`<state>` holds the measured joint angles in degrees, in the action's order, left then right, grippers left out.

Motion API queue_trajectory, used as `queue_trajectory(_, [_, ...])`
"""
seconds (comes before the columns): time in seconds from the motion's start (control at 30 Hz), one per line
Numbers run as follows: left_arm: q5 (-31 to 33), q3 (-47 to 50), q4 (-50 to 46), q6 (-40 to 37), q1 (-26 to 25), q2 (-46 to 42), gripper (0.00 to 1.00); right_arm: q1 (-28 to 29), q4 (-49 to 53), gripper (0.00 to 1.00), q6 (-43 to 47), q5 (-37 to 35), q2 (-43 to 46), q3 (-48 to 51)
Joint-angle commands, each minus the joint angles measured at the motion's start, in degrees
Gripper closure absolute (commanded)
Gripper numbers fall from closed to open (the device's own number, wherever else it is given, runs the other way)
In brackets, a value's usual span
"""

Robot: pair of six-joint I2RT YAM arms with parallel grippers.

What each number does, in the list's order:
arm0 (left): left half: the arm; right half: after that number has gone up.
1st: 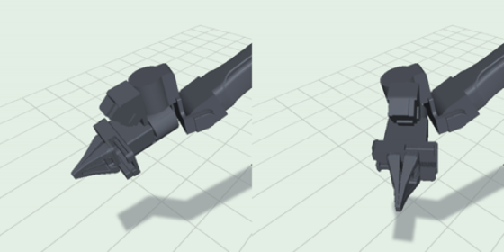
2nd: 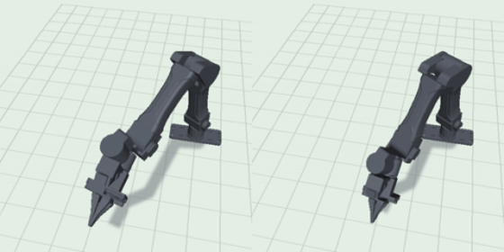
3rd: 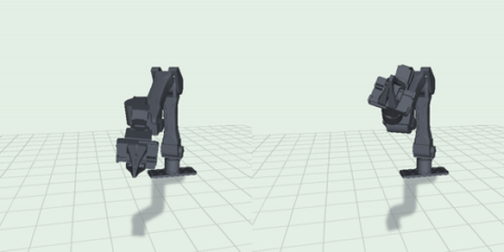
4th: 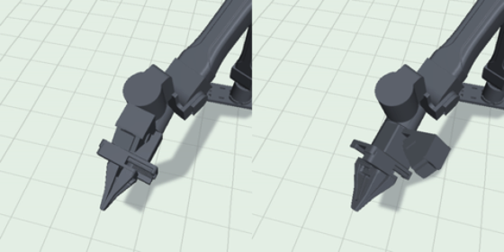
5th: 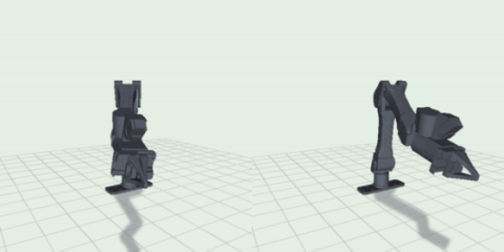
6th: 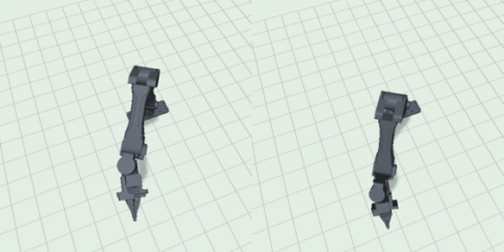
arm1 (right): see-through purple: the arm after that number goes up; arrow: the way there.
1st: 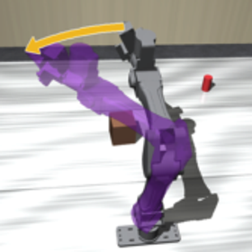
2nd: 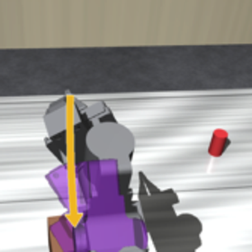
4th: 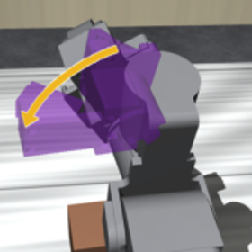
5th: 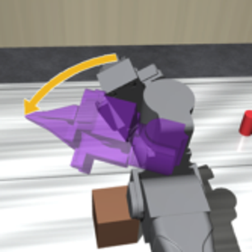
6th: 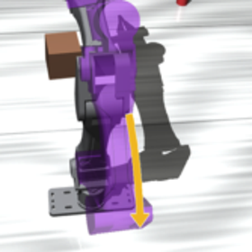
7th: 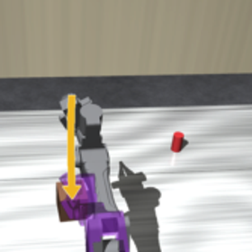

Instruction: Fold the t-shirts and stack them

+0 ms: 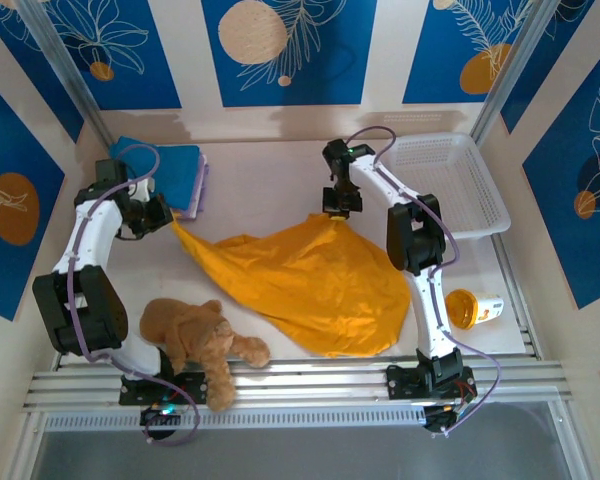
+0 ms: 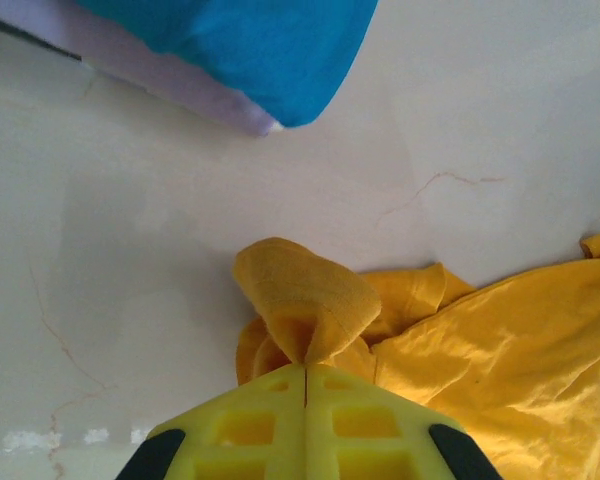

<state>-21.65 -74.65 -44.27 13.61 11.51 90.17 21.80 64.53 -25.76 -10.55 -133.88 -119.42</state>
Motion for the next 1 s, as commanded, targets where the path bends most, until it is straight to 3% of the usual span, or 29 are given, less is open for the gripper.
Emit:
queue_trajectory(0.0, [-1.82,-7.11,-0.32,1.12,0.81,1.97,1.0,-0.68,4.55,1.0,1.45,0.27,2.82,-5.8])
queue_trajectory(0.27, [-3.93,-35.86,-7.34,5.38,3.07,8.04,1.0,-0.96,14.45,1.0,2.04,-3.68,13.45,-24.49])
queue_trajectory(0.4, [-5.47,-41.31,-9.48,6.35,5.83,6.51,1.0,0.27,14.94,1.0,0.12,-5.36,24.74,-18.11])
queue_trajectory(0.5, [-6.48,-34.85,-8.97,5.28,7.09,1.59,1.0,4.11,9.62,1.0,-3.87,-7.59,38.26,2.66])
queue_trajectory(0.6, [-7.14,-21.08,-6.19,3.77,7.22,-5.01,1.0,8.57,2.06,1.0,-11.18,-4.96,51.63,26.35])
queue_trajectory(0.63, [-7.47,-15.61,-4.56,3.84,7.23,-7.23,1.0,10.15,-0.3,0.91,-13.97,-2.37,55.48,33.54])
queue_trajectory(0.7, [-8.49,-6.22,-1.66,4.69,7.23,-10.53,1.0,13.43,-2.74,0.65,-19.23,0.24,60.92,44.25])
queue_trajectory(0.77, [-9.56,1.21,0.26,4.98,7.14,-12.85,1.0,16.19,-2.66,0.55,-24.17,0.3,65.04,51.65])
queue_trajectory(0.97, [-9.12,11.81,1.65,3.8,7.15,-16.57,1.0,15.56,-3.42,0.51,-30.29,0.52,69.51,61.21])
